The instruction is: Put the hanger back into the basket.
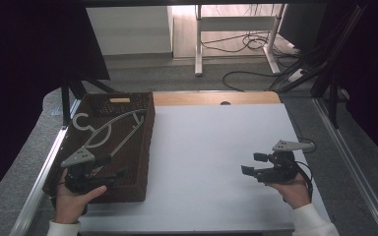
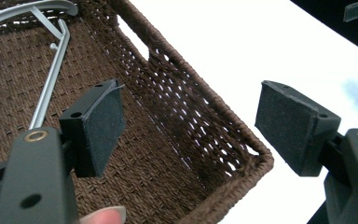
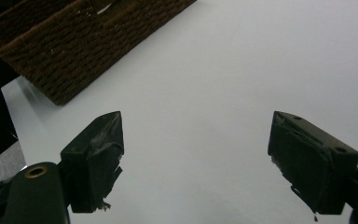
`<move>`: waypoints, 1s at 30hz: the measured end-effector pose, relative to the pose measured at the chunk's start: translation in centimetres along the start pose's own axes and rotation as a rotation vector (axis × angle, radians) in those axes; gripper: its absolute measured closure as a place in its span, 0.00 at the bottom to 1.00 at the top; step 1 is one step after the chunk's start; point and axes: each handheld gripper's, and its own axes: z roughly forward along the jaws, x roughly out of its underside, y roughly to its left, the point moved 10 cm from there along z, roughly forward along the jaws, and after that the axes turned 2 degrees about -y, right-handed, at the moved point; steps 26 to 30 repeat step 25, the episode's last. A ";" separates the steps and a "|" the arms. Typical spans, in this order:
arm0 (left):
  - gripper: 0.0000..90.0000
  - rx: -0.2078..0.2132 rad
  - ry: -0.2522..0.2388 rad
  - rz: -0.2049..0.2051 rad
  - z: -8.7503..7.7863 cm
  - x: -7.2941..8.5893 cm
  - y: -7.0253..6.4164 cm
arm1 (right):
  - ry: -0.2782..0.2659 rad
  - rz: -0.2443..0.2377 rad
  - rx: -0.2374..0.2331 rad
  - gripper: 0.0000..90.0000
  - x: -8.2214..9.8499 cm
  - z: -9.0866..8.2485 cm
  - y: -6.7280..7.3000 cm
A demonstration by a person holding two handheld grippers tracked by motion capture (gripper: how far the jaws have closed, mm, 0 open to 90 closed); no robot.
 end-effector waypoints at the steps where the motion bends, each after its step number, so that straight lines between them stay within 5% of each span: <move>1: 0.26 -0.004 0.002 0.005 0.1 0.0 -0.2 | 0.001 -0.010 -0.002 0.20 0.1 0.1 0.1; 30: 0.24 0.001 0.030 0.054 1.6 0.5 -1.5 | -0.011 -0.025 -0.002 0.15 0.2 0.2 0.2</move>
